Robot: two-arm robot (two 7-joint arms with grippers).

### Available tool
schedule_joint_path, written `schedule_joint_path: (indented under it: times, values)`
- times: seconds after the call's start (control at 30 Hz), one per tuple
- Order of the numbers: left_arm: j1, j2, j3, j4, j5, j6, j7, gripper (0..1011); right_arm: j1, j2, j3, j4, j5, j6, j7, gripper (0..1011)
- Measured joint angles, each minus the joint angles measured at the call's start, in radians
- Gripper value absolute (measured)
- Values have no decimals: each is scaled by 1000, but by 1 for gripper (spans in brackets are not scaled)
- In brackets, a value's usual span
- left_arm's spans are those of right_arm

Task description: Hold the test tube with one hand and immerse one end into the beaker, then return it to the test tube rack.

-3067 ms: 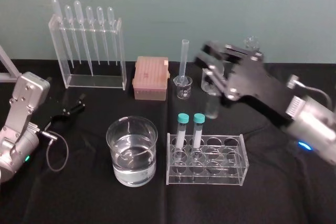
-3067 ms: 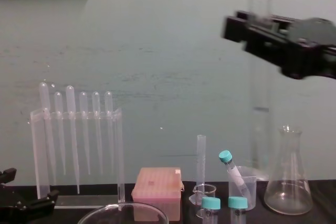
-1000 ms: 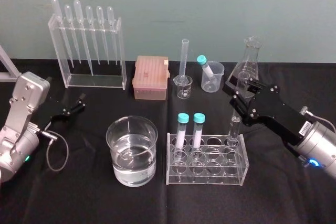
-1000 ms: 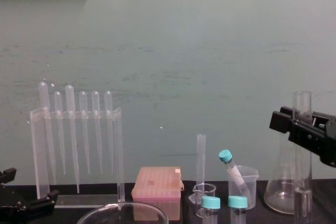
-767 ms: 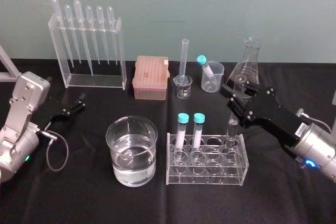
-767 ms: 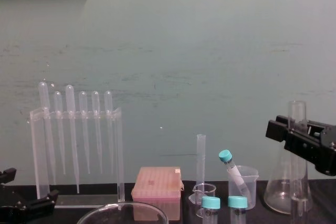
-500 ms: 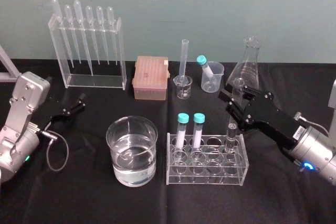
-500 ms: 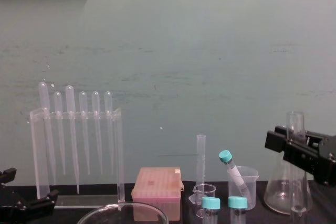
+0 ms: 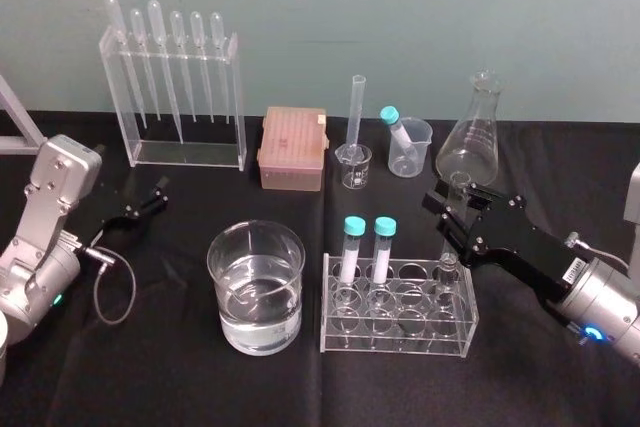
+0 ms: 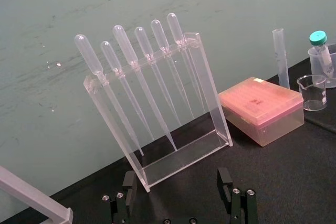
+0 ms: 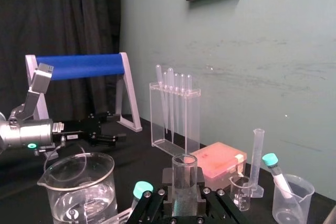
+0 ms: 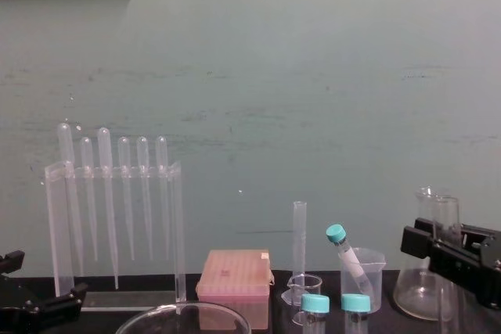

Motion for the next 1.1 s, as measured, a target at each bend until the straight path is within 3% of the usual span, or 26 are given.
schedule_joint_path:
  times: [0.93,1.1]
  values:
    - [0,0,0,0,0,0,0,1000,2,0,-3,14,-8,18,-8,226]
    - [0,0,0,0,0,0,0,1000,2,0,-2,13,-7,17,-8,362]
